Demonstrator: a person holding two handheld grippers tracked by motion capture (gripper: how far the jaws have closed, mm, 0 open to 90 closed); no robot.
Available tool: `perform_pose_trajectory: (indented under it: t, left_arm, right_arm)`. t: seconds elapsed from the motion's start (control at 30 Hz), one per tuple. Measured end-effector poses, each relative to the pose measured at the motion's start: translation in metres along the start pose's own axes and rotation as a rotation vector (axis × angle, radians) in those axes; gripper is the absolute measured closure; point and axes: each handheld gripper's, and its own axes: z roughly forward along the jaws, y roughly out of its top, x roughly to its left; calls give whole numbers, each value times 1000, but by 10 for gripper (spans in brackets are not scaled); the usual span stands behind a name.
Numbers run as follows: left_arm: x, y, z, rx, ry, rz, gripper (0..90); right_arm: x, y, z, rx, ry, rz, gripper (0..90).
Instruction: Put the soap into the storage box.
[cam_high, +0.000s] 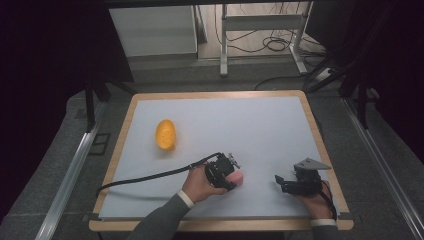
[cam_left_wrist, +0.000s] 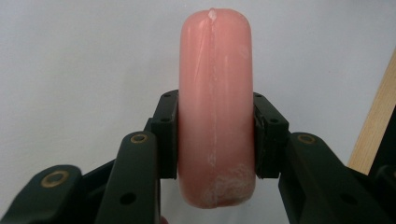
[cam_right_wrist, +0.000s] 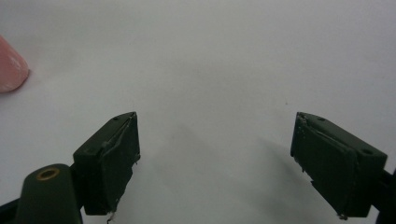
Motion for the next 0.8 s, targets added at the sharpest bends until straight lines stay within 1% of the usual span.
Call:
perform_pose_trajectory:
  t: [0.13,0.23,0.33,0.4,0.43,0.53,0.57,0.63,0.73,0.77,0.8]
  left_arm:
    - [0,0,-1,1,1,3,604]
    - [-2,-2,-4,-13,6,10,604]
    - [-1,-2,-10,-26,11,8,604]
    - [3,-3,-18,-42,27,1,604]
    - [3,-3,-18,-42,27,1,604]
    - [6,-4,-26,-58,49,-6,604]
    - [8,-5,-28,-63,47,-10,604]
    - [12,-8,-32,-81,38,-31,604]
    - [21,-13,-37,-90,53,-55,604]
    - [27,-18,-42,-102,54,-71,604]
    - [29,-19,-44,-105,58,-77,604]
  right_arm:
    - [0,0,-1,-5,0,-1,151]
    - [0,1,-1,-8,-1,-3,151]
    - [0,0,-1,-5,-3,-2,151]
    - [0,1,-1,-7,-1,-5,151]
    - [0,1,-1,-7,-1,-5,151]
    - [0,1,-2,-9,0,-5,151]
    - [0,1,-2,-8,-2,-5,151]
    - [0,1,-3,-10,-3,-1,151]
    - [-1,0,-3,-11,-7,-1,151]
    - [0,0,-3,-10,-7,-1,151]
    - [0,0,-2,-9,-6,-1,151]
